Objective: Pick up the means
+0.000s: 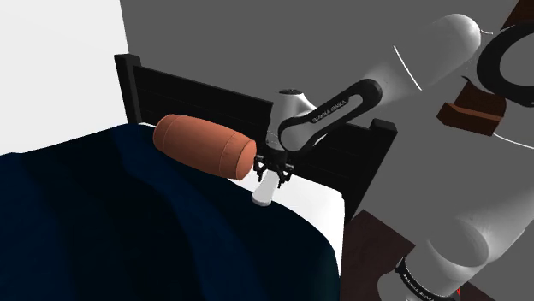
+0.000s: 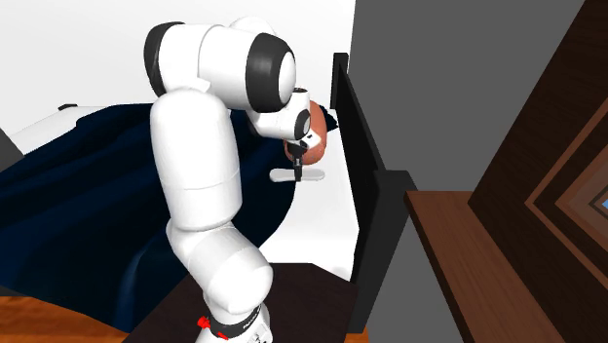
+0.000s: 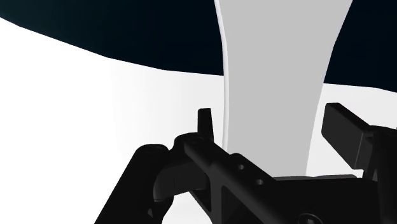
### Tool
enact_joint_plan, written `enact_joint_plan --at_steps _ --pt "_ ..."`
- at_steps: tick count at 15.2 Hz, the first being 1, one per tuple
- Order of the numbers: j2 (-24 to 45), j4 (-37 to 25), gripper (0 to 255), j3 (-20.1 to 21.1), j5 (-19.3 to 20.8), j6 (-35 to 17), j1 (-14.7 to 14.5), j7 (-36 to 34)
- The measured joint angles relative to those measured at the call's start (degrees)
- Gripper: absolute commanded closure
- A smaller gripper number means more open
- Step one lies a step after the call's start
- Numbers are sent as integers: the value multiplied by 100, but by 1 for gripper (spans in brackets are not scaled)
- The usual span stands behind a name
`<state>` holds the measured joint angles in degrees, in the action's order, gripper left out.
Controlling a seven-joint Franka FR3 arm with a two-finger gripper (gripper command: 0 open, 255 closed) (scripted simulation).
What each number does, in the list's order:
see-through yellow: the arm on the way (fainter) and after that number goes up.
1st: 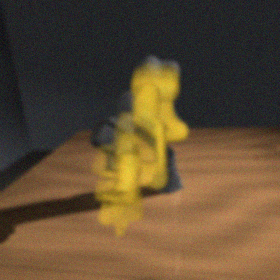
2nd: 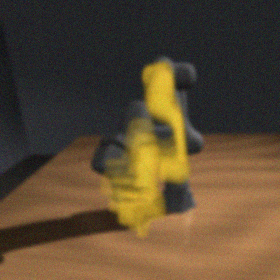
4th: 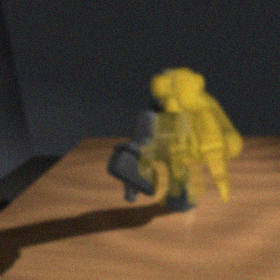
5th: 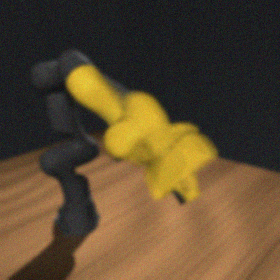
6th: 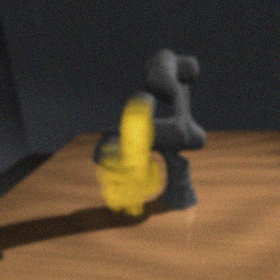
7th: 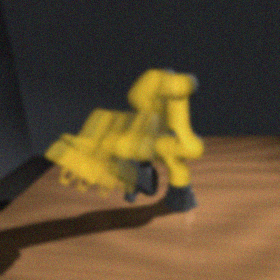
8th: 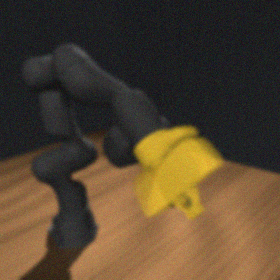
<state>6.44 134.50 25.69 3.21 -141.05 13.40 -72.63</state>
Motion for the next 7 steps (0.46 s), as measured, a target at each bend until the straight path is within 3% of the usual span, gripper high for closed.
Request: enact_joint_plan --at_steps 7 --pt "-411 -129 255 44 -284 496 32 197"
